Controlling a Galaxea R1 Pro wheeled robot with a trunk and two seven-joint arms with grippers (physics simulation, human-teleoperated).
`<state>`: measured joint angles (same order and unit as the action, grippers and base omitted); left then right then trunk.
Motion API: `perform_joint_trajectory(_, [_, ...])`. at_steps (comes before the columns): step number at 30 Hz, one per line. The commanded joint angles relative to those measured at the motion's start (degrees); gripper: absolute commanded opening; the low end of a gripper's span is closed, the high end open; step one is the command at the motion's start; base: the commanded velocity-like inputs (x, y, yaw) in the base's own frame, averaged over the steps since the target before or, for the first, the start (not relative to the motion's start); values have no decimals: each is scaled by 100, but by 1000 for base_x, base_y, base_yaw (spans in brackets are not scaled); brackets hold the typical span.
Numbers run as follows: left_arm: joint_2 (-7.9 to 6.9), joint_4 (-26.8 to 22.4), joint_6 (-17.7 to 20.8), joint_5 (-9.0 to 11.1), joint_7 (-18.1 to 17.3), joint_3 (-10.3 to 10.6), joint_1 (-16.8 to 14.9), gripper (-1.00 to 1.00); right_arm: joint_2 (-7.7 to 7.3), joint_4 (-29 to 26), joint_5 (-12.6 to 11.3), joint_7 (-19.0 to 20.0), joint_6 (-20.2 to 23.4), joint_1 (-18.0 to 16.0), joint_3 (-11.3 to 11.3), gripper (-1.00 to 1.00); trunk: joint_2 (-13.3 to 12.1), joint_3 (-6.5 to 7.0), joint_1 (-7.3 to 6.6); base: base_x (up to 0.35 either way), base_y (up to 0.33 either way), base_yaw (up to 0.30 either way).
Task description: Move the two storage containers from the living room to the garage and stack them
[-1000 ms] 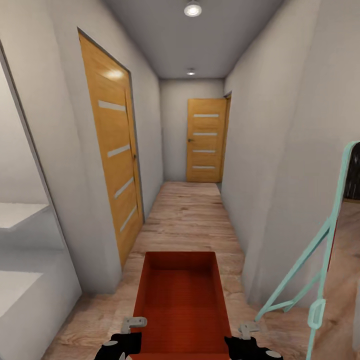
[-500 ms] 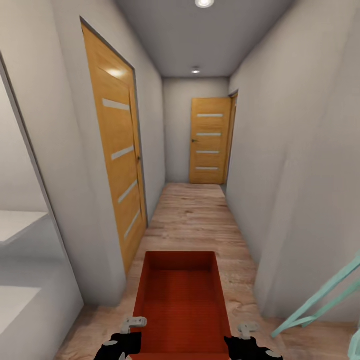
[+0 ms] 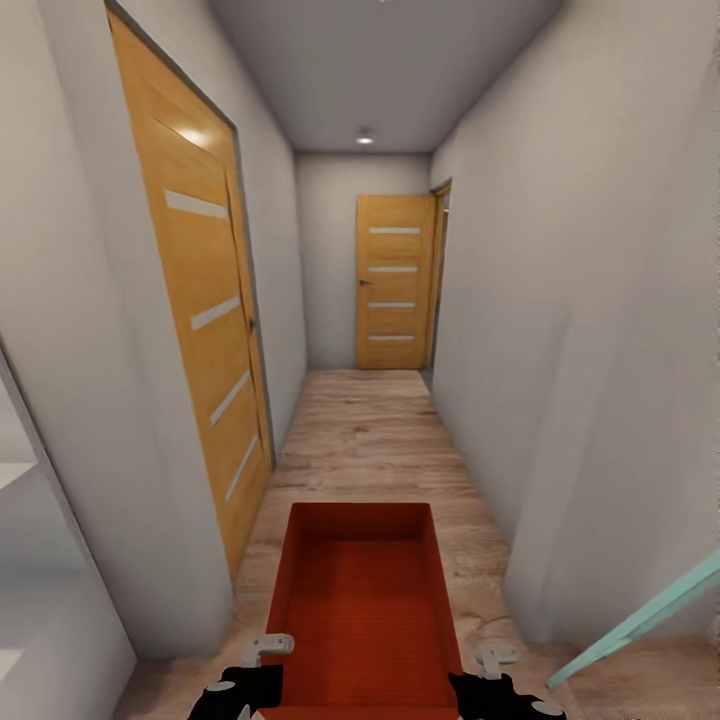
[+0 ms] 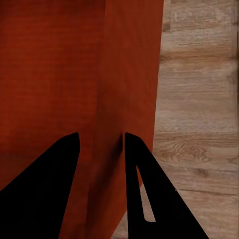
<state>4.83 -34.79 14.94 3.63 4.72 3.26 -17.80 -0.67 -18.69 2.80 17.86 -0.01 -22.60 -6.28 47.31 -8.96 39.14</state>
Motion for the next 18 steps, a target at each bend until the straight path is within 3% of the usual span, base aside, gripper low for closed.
perform_joint_trajectory(1, [168,-142,35,-3,47,3,-5,-100,49,15,54,50,1,1,206,-100,7,-9,4,274,213,-264])
perform_joint_trajectory(10, [175,-142,31,5,48,4,-5,-100,49,15,55,51,1,1,206,-100,7,-9,4,276,189,-42])
perform_joint_trajectory(18, [169,-141,35,-3,53,4,-5,-100,49,15,56,50,-5,1,206,-100,7,-9,4,315,27,0])
